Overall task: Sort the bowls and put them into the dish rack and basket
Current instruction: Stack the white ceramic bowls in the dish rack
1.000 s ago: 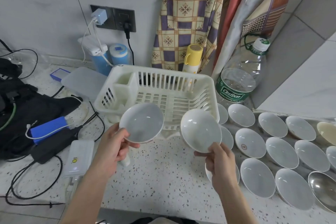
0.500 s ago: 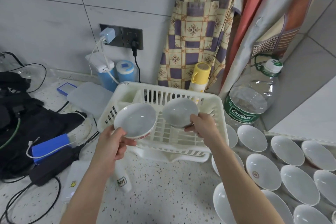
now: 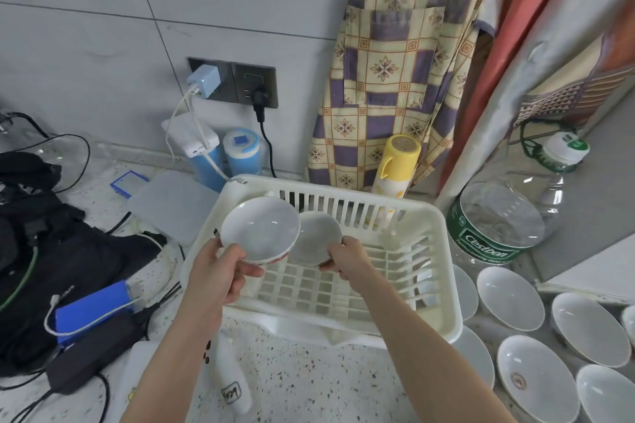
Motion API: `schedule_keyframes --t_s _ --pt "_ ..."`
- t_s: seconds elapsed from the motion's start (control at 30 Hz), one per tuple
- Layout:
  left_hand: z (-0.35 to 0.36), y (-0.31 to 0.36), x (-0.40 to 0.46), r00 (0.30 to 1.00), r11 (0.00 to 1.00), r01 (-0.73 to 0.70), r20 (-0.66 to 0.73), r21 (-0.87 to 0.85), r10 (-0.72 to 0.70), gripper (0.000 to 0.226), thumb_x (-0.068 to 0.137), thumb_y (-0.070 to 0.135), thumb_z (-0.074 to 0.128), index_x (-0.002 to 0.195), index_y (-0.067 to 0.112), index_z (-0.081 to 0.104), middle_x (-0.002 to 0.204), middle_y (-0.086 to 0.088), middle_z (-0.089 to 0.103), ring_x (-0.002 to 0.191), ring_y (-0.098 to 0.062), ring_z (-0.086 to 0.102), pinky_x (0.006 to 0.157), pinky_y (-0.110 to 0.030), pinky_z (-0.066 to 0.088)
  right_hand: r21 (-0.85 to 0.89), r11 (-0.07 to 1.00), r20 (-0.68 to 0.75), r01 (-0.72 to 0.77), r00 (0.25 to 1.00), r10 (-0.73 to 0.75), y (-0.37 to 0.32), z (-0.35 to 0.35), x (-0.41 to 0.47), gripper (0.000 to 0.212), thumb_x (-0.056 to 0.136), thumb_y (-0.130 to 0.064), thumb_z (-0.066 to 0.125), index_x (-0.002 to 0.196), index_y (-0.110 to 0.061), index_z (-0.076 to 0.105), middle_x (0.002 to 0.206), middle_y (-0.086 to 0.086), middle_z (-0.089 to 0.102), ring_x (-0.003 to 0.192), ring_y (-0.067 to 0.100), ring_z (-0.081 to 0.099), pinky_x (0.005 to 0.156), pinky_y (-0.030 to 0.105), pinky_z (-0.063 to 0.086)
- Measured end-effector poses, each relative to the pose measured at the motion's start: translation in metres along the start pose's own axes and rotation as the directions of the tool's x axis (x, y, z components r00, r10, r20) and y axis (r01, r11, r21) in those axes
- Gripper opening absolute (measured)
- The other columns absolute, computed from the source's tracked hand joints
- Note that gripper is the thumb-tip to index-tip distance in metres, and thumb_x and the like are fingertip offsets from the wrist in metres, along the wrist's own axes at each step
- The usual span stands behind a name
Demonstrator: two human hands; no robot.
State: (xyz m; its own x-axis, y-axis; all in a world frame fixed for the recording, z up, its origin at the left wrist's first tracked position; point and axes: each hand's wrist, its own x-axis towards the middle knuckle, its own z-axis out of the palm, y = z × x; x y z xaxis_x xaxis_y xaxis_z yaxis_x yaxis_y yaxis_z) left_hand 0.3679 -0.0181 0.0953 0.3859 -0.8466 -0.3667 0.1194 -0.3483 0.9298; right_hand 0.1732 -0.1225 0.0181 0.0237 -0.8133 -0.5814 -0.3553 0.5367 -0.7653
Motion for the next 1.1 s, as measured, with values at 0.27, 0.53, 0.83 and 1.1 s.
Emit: schedule_keyframes --t_s 0.27,0.53,0.83,1.1 --pt "0.008 0.002 0.014 1.000 0.999 0.012 0.012 0.041 -0.012 0.027 0.088 0.006 0.046 0.113 0.008 0.054 0.068 -0.020 0.072 0.033 -0.009 0.030 0.032 -0.015 0.020 0.048 0.999 0.036 -0.001 0.999 -0.001 -0.004 0.012 0.009 0.033 0.086 -0.002 0.039 0.114 -0.002 0.055 0.083 0.020 0.067 0.024 0.004 0.045 0.028 0.011 0.028" --pt "0.012 -0.004 0.020 0.999 0.999 0.045 0.025 0.020 -0.045 0.023 0.088 0.006 0.045 0.109 0.010 0.053 0.069 -0.021 0.072 0.035 -0.011 0.029 0.032 -0.017 0.019 0.018 1.000 -0.004 0.000 1.000 0.000 0.001 0.008 0.008 0.028 0.079 -0.009 0.040 0.102 -0.017 0.054 0.067 0.010 0.071 0.037 0.009 0.059 0.031 0.013 0.026" --pt "0.015 -0.006 0.022 0.998 0.998 0.039 0.059 -0.048 -0.036 0.019 0.091 0.004 0.041 0.104 0.007 0.055 0.065 -0.018 0.070 0.033 -0.009 0.029 0.032 -0.016 0.019 0.065 0.997 -0.018 0.033 0.999 -0.032 0.000 0.005 0.011 0.023 0.079 -0.011 0.041 0.093 -0.010 0.059 0.060 0.012 0.070 0.026 0.005 0.044 0.031 0.013 0.025" --pt "0.024 -0.003 0.034 0.996 0.998 0.045 0.083 -0.034 -0.042 0.022 0.091 0.003 0.039 0.103 0.006 0.057 0.064 -0.016 0.070 0.033 -0.008 0.033 0.032 -0.015 0.021 0.007 1.000 0.062 0.000 0.998 -0.001 0.003 0.009 0.015 0.027 0.083 -0.008 0.039 0.103 -0.007 0.057 0.077 0.018 0.070 0.028 0.004 0.045 0.032 0.014 0.025"
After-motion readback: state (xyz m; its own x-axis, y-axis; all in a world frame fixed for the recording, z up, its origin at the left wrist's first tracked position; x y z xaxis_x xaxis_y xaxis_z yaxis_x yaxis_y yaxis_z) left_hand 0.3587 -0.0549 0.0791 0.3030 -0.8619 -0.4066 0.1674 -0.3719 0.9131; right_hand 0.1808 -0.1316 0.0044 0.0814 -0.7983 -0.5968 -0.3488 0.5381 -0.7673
